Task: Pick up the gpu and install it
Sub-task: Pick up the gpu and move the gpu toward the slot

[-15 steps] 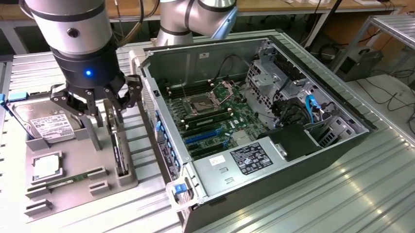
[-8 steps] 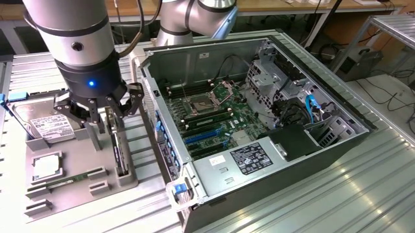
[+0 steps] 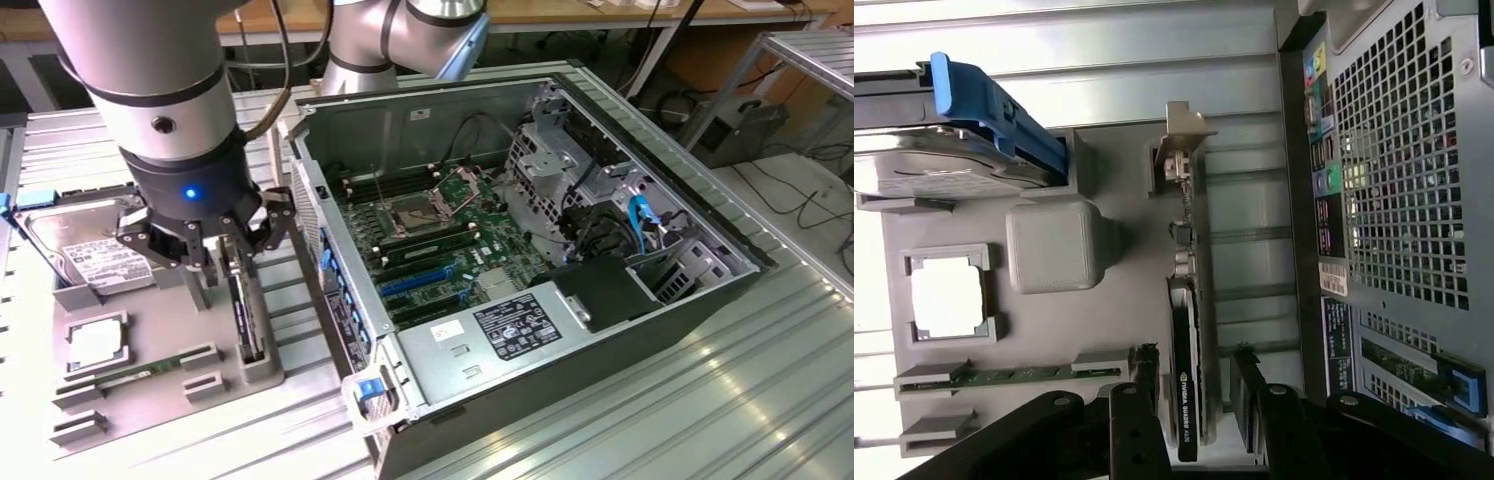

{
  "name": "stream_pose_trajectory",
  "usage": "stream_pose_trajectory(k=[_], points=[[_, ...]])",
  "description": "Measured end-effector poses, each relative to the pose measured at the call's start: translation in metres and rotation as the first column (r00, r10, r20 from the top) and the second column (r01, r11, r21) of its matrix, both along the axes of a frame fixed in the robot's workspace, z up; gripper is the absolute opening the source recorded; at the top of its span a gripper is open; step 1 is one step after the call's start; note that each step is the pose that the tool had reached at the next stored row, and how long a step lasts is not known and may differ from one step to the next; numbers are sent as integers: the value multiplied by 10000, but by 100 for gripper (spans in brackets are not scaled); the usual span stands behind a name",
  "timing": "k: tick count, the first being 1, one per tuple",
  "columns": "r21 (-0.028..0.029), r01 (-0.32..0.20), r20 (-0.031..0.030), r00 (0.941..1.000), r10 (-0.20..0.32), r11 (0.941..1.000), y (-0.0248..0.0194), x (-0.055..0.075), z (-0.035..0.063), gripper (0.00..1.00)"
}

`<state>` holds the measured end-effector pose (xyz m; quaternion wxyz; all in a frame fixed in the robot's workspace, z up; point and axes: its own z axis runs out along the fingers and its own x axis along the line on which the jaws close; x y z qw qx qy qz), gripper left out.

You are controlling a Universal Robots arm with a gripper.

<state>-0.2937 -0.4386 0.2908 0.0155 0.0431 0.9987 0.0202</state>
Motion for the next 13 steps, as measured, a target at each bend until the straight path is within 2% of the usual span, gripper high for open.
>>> stream_pose_trajectory(k=[13], points=[[0,6,1,10000,-6,10000,1,-14,-279,42]])
